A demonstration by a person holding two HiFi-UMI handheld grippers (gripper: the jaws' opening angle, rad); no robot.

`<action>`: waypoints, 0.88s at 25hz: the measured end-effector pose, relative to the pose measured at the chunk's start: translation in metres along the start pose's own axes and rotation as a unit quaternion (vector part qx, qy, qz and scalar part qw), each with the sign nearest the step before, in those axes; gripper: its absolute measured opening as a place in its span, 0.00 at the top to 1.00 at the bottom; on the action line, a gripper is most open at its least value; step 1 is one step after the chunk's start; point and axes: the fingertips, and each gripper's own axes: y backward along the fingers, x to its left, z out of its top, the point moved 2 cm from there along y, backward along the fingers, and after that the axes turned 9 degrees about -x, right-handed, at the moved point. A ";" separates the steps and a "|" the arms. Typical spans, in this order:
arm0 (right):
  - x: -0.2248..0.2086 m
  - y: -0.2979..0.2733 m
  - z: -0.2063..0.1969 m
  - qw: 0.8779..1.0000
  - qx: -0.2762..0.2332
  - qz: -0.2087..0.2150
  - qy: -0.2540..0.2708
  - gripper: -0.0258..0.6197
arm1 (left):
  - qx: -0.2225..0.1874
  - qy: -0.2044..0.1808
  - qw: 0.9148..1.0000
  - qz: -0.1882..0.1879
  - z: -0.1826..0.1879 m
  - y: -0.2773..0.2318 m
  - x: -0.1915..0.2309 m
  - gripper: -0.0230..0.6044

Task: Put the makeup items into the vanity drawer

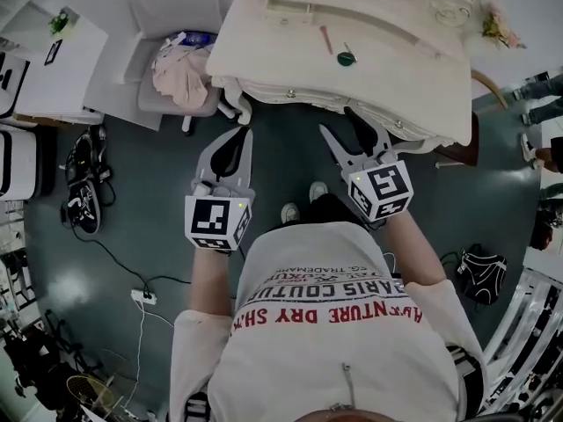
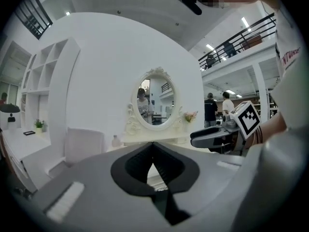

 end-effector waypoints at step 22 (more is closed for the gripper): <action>-0.217 -0.216 -0.086 0.989 0.148 -0.009 -0.027 0.65 | 0.031 0.010 0.999 -0.038 -0.032 -0.285 0.095 0.95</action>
